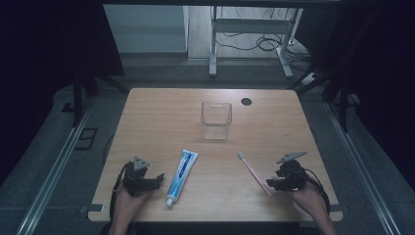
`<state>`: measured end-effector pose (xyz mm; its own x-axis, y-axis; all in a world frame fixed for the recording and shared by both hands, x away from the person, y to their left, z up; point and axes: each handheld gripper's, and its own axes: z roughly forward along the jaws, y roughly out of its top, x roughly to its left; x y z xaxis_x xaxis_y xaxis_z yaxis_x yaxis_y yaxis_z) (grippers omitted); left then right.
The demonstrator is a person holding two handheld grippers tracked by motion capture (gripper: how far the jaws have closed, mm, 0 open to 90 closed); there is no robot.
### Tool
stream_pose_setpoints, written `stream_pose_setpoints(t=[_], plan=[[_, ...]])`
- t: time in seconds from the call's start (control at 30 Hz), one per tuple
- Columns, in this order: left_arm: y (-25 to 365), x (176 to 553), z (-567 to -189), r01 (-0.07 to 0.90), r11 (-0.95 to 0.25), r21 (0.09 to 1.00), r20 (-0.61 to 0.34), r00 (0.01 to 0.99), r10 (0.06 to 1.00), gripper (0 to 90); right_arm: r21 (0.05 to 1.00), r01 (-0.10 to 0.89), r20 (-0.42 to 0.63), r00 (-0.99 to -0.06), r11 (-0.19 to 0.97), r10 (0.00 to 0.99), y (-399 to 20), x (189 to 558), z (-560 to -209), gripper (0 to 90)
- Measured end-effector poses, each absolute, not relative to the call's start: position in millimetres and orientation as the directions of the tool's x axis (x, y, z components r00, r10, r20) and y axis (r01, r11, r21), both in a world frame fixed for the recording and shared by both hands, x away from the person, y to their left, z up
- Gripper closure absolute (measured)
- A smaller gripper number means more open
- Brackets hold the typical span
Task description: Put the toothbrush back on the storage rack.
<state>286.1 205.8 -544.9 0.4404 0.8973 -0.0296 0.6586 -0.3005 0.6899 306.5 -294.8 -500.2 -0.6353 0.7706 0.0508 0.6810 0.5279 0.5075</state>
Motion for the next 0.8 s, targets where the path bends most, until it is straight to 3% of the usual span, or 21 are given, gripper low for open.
stream_pose_setpoints(t=[0.23, 0.8], plan=[[206, 286, -545, 0.658, -0.302, 0.689, -0.029, 0.441, 0.897, 14.3, 0.495, 0.667, 0.058, -0.664, 0.556, 0.745, -287, 310, -495, 50.0], [206, 286, -545, 0.659, -0.303, 0.688, -0.028, 0.442, 0.897, 14.2, 0.367, 0.67, 0.056, -0.708, 0.645, 0.704, -255, 331, -489, 62.0]])
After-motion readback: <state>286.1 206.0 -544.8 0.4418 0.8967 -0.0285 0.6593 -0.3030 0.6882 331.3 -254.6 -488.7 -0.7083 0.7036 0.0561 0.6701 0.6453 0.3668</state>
